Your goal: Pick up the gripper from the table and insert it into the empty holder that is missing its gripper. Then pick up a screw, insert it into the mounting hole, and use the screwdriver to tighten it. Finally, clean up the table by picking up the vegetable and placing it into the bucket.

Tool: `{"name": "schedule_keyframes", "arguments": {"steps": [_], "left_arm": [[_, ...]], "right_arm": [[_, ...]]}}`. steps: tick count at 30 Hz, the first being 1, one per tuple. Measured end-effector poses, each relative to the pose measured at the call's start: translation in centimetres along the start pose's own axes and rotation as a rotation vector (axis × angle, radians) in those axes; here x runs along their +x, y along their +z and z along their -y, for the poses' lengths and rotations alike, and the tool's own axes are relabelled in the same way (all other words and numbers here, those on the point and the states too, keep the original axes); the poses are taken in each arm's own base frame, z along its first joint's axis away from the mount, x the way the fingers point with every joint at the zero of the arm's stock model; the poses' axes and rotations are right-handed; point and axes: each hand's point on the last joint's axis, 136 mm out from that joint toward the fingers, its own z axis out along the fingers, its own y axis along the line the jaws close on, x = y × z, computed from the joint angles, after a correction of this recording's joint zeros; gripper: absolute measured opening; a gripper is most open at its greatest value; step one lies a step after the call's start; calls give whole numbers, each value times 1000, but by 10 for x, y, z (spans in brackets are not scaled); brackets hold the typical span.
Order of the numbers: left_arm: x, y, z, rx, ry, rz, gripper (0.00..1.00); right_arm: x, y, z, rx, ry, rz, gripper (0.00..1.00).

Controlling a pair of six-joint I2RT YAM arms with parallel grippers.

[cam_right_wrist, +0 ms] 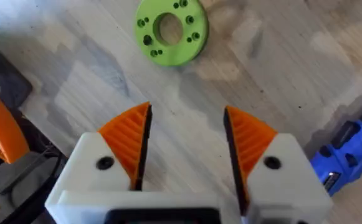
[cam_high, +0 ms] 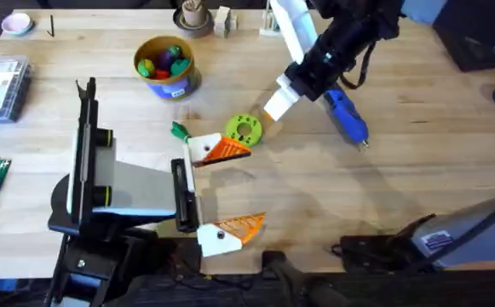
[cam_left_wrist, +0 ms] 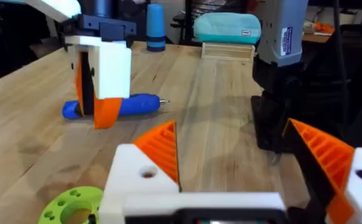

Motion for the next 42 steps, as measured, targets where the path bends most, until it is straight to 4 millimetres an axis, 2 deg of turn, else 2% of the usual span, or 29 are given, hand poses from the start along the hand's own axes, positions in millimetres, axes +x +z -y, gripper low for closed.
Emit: {"name": "schedule_keyframes", "arguments": {"steps": [24,30,36,39,42], "left_arm": [[0,0,0,0,0,0,993],[0,0,0,0,0,0,993],[0,0,0,0,0,0,993],[0,0,0,0,0,0,993],[0,0,0,0,0,0,993]], "right_arm": [[0,0,0,0,0,0,693],[-8,0,2,9,-9,30,694],[-8,0,2,5,57,34,694],[-20,5,3,-5,51,90,696],[-23,18,2,-36,46,118,696]]}}
